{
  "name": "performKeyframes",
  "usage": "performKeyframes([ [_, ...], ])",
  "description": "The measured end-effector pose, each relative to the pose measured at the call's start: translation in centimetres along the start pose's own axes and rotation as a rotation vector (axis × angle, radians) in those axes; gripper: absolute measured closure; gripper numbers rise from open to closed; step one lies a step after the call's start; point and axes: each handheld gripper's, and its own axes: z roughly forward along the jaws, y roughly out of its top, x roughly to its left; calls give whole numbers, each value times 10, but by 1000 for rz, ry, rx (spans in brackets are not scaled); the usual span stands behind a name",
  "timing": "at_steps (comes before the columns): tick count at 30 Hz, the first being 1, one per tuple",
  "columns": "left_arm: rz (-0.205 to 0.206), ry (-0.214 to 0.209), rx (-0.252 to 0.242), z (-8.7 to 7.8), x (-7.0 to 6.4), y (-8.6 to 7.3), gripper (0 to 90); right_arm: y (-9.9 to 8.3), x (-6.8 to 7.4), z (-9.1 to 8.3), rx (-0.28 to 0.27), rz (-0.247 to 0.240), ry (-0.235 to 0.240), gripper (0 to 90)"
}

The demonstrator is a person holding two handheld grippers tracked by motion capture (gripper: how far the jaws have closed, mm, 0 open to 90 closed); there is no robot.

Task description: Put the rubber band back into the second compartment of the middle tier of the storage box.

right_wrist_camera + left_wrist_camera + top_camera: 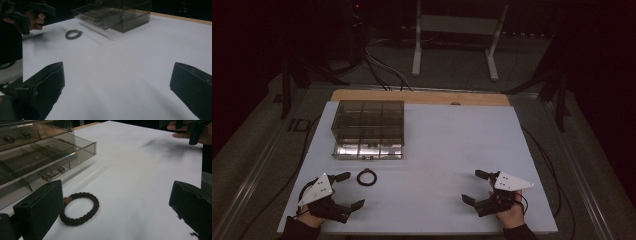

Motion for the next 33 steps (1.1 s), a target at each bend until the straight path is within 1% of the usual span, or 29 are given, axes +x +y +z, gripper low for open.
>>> performKeyframes([
  [4, 12, -6, 13, 1, -1, 0, 3, 0, 1, 1, 8, -12, 7, 0],
  [5, 12, -10, 15, 1, -1, -1, 3, 0, 1, 1, 8, -16, 8, 0],
  [7, 4, -1, 12, 0, 0, -1, 3, 1, 1, 1, 8, -21, 9, 0],
  [9, 0, 1, 6, -1, 1, -1, 3, 1, 1, 2, 0, -7, 15, 0],
  [12, 0, -11, 8, -2, 0, -1, 3, 2, 1, 2, -4, -6, 20, 0],
  [14, 4, -20, 21, -1, 0, -1, 3, 3, 1, 2, -10, -7, 19, 0],
  [15, 3, -29, 20, -1, -1, 0, 3, 3, 1, 3, -6, -10, 18, 0],
  [17, -2, -58, 11, -2, -2, 2, 3, 3, 2, 3, -3, -13, 18, 0],
  [18, -2, -64, 15, -2, -2, 3, 3, 4, 2, 3, -7, -14, 20, 0],
  [20, 7, -69, 20, -1, -4, 5, 4, 4, 2, 4, -5, -15, 21, 0],
  [23, 19, -89, 22, -1, -8, 10, 4, 4, 4, 3, -6, -19, 23, 0],
  [26, 30, -98, 19, -1, -11, 13, 4, 5, 4, 3, -13, -14, 30, 0],
  [28, 26, -107, 14, -1, -12, 16, 4, 5, 4, 3, -14, -13, 33, 0],
  [33, 25, -114, -9, -4, -14, 23, 4, 6, 5, 3, -16, -12, 37, 0],
])
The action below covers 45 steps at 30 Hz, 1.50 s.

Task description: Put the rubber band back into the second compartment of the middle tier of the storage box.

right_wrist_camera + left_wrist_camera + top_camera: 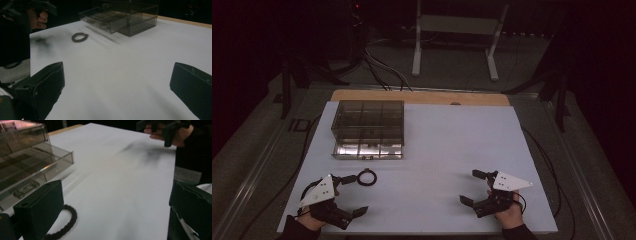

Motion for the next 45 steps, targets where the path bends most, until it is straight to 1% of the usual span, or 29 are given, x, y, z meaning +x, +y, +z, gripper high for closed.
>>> performKeyframes([
  [3, -7, 4, -23, -2, 1, 5, 4, 0, 0, 0, -1, 4, 0, 0],
  [9, -10, 22, -41, -5, 2, 13, 4, 0, 0, 0, 2, 8, 1, 0],
  [12, -12, 32, -38, -5, 3, 15, 3, 0, 0, 0, 0, 5, 0, 0],
  [14, -28, 46, -48, -5, 6, 16, 3, 0, 0, 0, 0, 12, 0, 0],
  [16, -25, 53, -44, -3, 7, 18, 3, 0, 0, 0, 1, 11, 0, 0],
  [19, -35, 69, -53, -2, 9, 20, 3, 0, 0, 1, 1, 17, 0, 0],
  [22, -43, 80, -51, -1, 12, 21, 4, 0, 0, 0, -1, 17, 0, 0],
  [26, -67, 113, -40, 2, 20, 19, 4, -1, -1, 1, 3, 22, -1, 0],
  [30, -102, 160, -34, 5, 27, 15, 4, -1, -2, 1, 3, 25, -2, 0],
  [33, -107, 189, -22, 5, 31, 13, 4, -1, -2, 1, 3, 24, -2, 0],
  [35, -123, 202, -27, 6, 33, 12, 4, -1, -2, 1, 5, 27, 0, 0],
  [37, -130, 216, -27, 7, 35, 10, 4, -1, -2, 1, 4, 26, -1, 0],
  [45, -166, 268, 0, 10, 42, 5, 4, -1, -3, 1, 4, 29, -3, 0],
])
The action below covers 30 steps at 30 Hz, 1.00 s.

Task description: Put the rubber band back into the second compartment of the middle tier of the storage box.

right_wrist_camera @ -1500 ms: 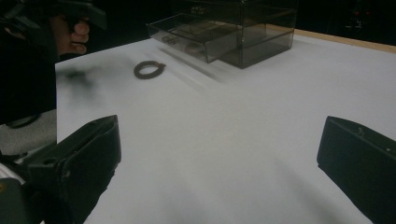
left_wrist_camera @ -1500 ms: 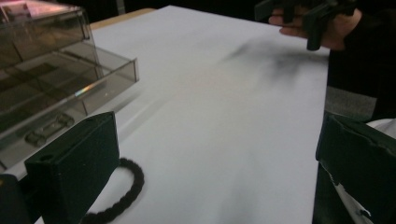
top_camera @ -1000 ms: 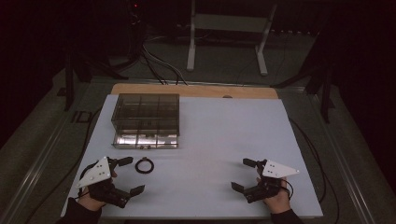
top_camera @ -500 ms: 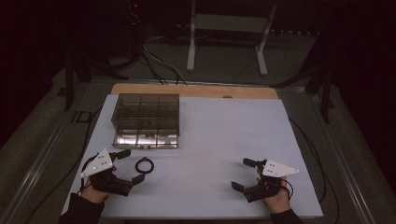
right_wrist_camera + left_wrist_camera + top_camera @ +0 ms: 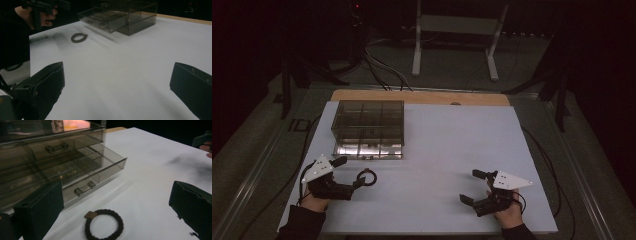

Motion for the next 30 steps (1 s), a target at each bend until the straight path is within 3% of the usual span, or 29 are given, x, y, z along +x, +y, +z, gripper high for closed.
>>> performKeyframes([
  [21, -6, 44, 153, 20, 7, -21, 9, 0, 1, -1, 2, -9, -3, 0],
  [30, -31, 36, 279, 31, 7, -23, 44, 0, 1, -1, 3, -10, -3, 0],
])
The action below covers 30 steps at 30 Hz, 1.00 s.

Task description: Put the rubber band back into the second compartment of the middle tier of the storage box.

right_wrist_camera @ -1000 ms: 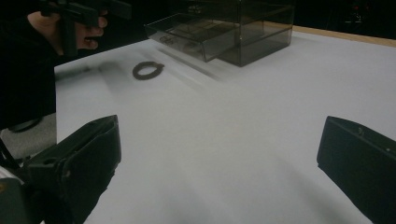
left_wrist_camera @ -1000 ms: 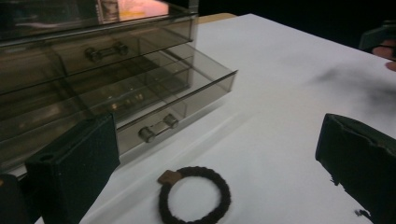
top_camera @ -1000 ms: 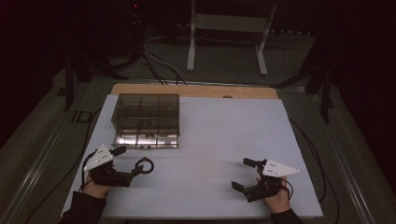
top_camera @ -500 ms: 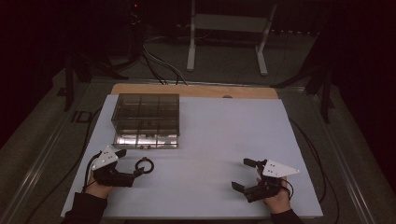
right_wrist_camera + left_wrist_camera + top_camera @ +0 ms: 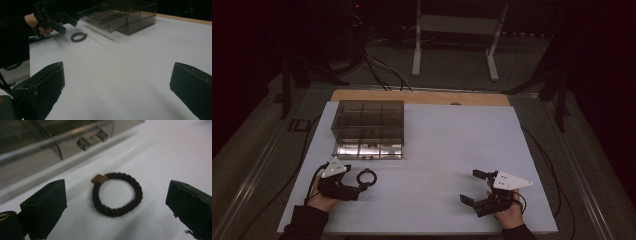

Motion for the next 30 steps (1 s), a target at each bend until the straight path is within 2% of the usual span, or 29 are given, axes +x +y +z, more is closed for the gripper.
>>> performKeyframes([
  [4, -13, 2, 21, 3, 0, 2, 79, 0, 0, 0, 0, 6, 3, 0],
  [5, -12, 23, 29, 3, -1, 3, 101, 0, 0, 0, 0, 5, 3, 0],
  [6, -9, 36, 30, 3, -1, 4, 146, 0, 0, 0, -1, 3, 2, 0],
  [8, -4, 62, 33, 4, 0, 6, 178, 0, 0, 0, 0, 4, 3, 0],
  [9, -4, 62, 33, 4, 0, 6, 227, 0, 0, 0, 0, 4, 3, 0],
  [10, 18, 79, 40, 6, 0, 7, 269, 0, 0, 0, 0, 2, 1, 0],
  [11, 29, 79, 45, 7, 0, 7, 305, 0, 0, 0, 0, 1, 1, 0],
  [15, 44, 108, 69, 10, 1, 8, 426, 0, 0, 0, 1, 4, 1, 0],
  [20, 50, 111, 85, 14, 3, 7, 541, 0, 0, 0, 1, 5, 1, 0],
  [21, 57, 116, 89, 15, 3, 7, 541, 0, 0, 0, 2, 5, 0, 0],
  [23, 64, 110, 89, 15, 3, 7, 606, 0, 0, 0, 1, 0, -1, 0],
  [30, 58, 101, 107, 18, 4, 7, 691, 0, 0, 0, 2, 6, 1, 0],
])
